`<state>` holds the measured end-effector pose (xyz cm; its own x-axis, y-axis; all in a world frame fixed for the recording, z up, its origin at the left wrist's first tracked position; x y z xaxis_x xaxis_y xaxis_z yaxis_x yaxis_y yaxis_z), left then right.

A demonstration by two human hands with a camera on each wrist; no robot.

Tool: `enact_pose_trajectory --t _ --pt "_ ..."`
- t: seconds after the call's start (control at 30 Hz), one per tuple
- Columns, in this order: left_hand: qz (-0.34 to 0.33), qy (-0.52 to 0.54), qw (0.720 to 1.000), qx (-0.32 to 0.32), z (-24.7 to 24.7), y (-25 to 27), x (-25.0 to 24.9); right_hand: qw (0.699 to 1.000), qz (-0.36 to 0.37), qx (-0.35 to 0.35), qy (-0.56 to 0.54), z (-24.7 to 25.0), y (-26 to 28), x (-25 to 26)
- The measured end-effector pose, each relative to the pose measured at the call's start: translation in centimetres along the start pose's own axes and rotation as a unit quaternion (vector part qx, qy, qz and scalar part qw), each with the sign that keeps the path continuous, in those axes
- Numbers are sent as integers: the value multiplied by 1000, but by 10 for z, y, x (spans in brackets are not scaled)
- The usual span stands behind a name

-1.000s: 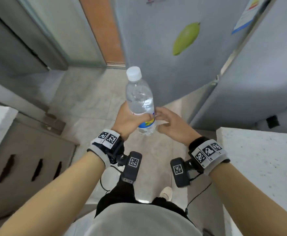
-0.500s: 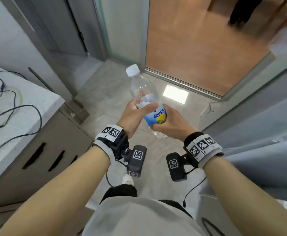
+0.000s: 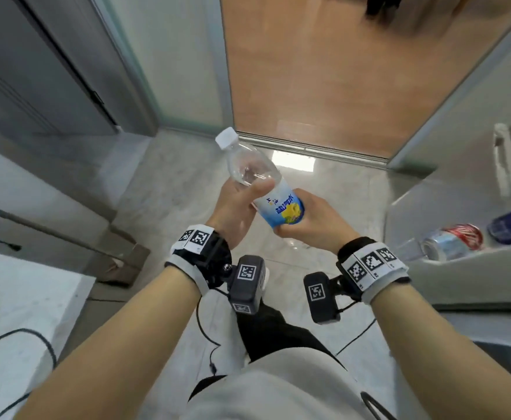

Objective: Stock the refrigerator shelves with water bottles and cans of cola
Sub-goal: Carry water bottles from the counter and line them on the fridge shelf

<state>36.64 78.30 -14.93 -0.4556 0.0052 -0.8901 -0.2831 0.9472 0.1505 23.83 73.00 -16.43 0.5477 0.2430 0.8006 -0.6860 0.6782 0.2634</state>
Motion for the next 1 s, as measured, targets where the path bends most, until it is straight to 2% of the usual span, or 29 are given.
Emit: enact_pose_trajectory --t 0.17,0.37,0.53,0.77,0.87,1.0 --pt "37 -36 998 28 -6 -108 -8 997 -22 -50 -58 39 -82 -17" --pt "46 -45 991 119 -49 -227 -37 983 -44 -128 -120 116 -150 -22" --pt "62 -67 970 224 -117 -307 -43 966 -82 -202 -142 192 -180 -46" --pt "102 -88 942 308 -228 -417 -5 929 -163 -306 -128 306 -194 -110" --pt "134 -72 913 379 -290 -460 18 903 -210 -359 -104 360 -193 -140" --pt "178 -96 862 465 -375 -500 40 852 -275 -428 -126 427 -179 -174"
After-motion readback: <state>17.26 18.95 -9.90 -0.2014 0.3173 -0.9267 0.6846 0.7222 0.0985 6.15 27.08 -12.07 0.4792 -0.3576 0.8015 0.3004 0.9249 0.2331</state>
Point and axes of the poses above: each hand's wrist, its own y-axis away from the middle knuckle, its own z-axis out of the back of the hand, x = y × z, the point moved 8 cm from there along -y, towards the middle knuckle, and after that the axes turned 1 degree about y, right-handed, at the moved point
